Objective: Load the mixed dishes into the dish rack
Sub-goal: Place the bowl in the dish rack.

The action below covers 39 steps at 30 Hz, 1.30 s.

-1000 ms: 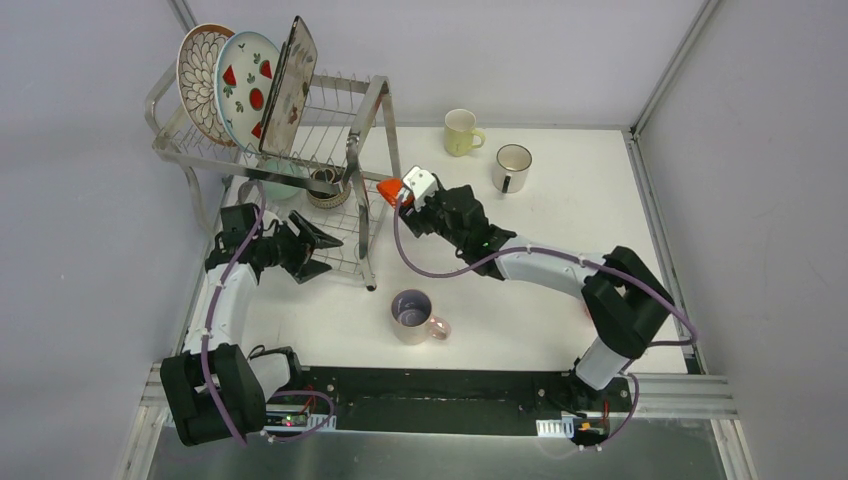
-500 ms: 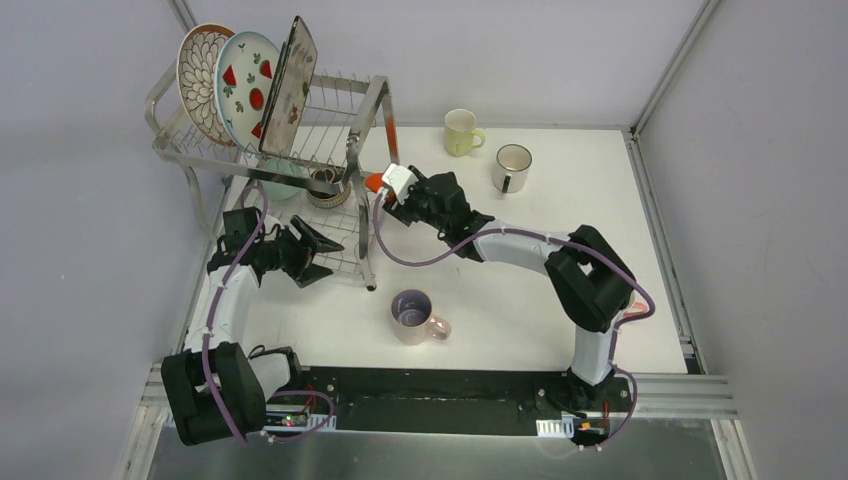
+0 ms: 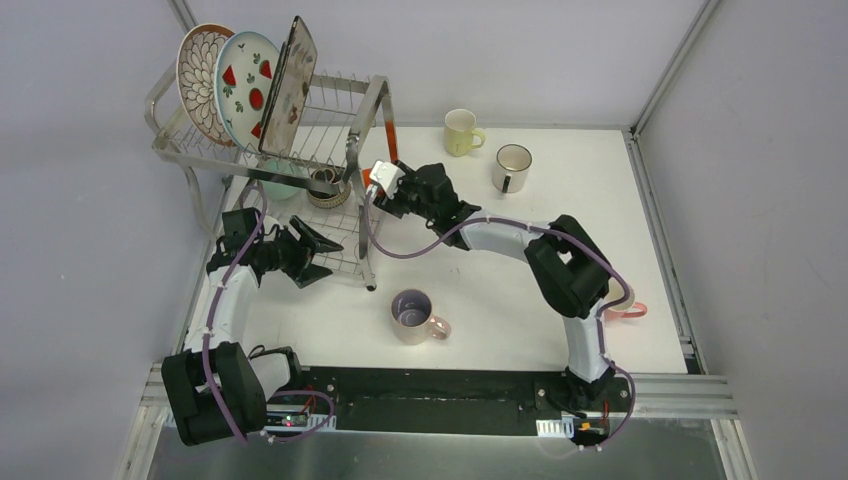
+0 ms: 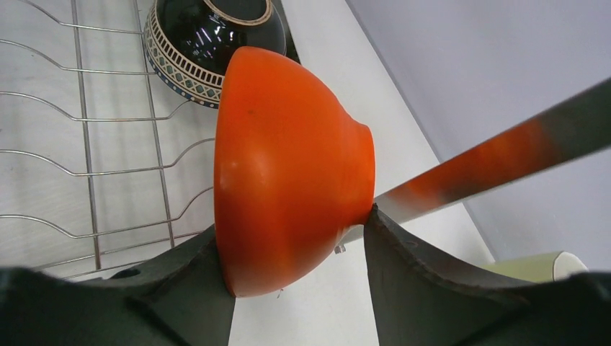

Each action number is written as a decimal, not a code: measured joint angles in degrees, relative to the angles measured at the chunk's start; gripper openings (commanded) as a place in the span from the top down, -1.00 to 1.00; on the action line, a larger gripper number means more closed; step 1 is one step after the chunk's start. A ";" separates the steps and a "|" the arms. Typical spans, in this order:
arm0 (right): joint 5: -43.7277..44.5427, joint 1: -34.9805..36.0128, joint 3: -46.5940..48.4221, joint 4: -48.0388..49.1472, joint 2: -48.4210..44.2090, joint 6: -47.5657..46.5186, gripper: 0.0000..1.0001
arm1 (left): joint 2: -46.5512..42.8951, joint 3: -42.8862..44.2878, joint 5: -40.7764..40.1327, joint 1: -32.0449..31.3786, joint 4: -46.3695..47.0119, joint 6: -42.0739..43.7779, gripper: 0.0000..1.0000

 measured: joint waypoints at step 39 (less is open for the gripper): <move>-4.26 -0.55 4.46 -1.31 5.25 -3.15 -0.47 | 4.28 4.26 -2.05 0.00 1.53 -3.89 -0.37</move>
